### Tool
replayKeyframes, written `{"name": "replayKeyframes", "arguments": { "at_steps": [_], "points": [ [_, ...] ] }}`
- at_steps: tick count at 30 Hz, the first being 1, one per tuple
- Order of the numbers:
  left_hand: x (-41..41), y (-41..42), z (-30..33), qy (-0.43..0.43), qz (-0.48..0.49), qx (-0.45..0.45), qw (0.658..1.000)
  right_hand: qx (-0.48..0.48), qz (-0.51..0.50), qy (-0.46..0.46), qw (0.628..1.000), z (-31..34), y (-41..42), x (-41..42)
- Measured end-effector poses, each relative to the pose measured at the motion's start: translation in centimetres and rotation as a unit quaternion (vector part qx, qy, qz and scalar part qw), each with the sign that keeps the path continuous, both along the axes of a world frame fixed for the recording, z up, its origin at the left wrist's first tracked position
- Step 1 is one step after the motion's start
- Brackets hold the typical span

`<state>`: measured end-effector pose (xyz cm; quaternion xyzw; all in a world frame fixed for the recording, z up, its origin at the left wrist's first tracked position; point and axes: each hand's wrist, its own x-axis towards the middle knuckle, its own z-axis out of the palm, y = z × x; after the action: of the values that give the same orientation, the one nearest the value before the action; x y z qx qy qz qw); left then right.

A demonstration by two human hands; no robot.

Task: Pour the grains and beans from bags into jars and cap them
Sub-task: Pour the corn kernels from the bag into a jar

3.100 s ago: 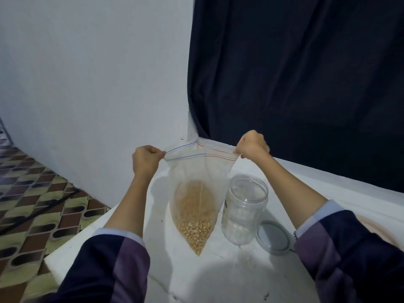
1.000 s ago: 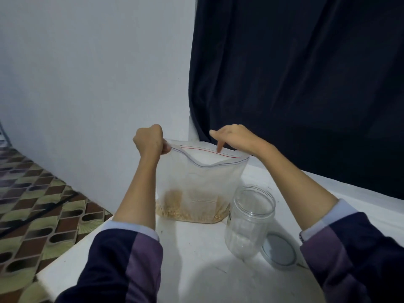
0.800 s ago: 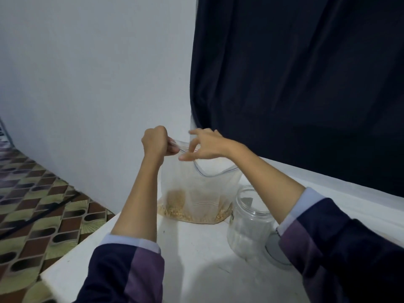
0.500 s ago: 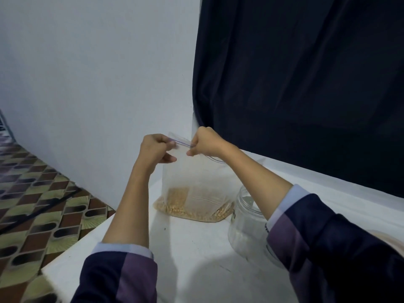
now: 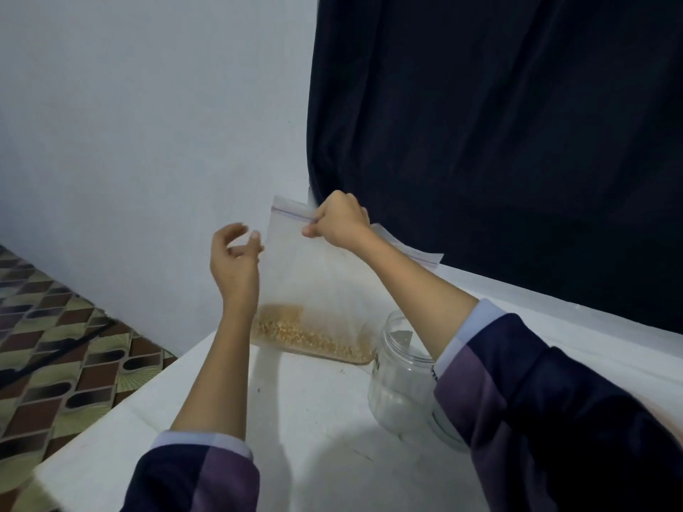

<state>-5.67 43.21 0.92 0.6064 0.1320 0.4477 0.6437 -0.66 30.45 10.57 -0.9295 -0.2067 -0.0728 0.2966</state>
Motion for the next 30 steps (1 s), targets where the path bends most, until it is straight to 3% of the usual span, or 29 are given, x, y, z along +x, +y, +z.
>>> {"name": "replayKeyframes", "arguments": {
  "at_steps": [3, 5, 8, 10, 13, 18, 30],
  "points": [
    [0.4, -0.6, -4.2, 0.051, 0.071, -0.106, 0.991, 0.026, -0.025, -0.021, 0.999, 1.6, -0.5, 0.3],
    [0.6, -1.4, -6.3, 0.092, 0.065, -0.202, 0.973, 0.045, -0.036, -0.029, 0.998, 2.8, -1.0, 0.5],
    [1.0, -2.9, -8.1, 0.087, -0.101, -0.315, 0.940, 0.096, -0.038, -0.024, 0.994, 4.2, -1.8, 0.9],
    [1.2, -4.0, -8.2, 0.053, -0.246, -0.315, 0.915, 0.125, -0.035, -0.027, 0.991, 5.0, -2.3, 1.0],
    [2.4, -5.2, -6.9, -0.009, -0.336, -0.350, 0.874, 0.166, -0.032, -0.034, 0.985, 5.8, -2.9, 1.1],
    [4.5, -5.8, -4.7, -0.015, -0.302, -0.389, 0.870, 0.200, -0.030, -0.037, 0.979, 6.3, -4.9, 0.9],
    [5.8, -3.7, 0.1, -0.047, -0.284, -0.326, 0.901, 0.291, -0.016, -0.006, 0.956, 7.1, -9.5, 0.3]
  ]
}}
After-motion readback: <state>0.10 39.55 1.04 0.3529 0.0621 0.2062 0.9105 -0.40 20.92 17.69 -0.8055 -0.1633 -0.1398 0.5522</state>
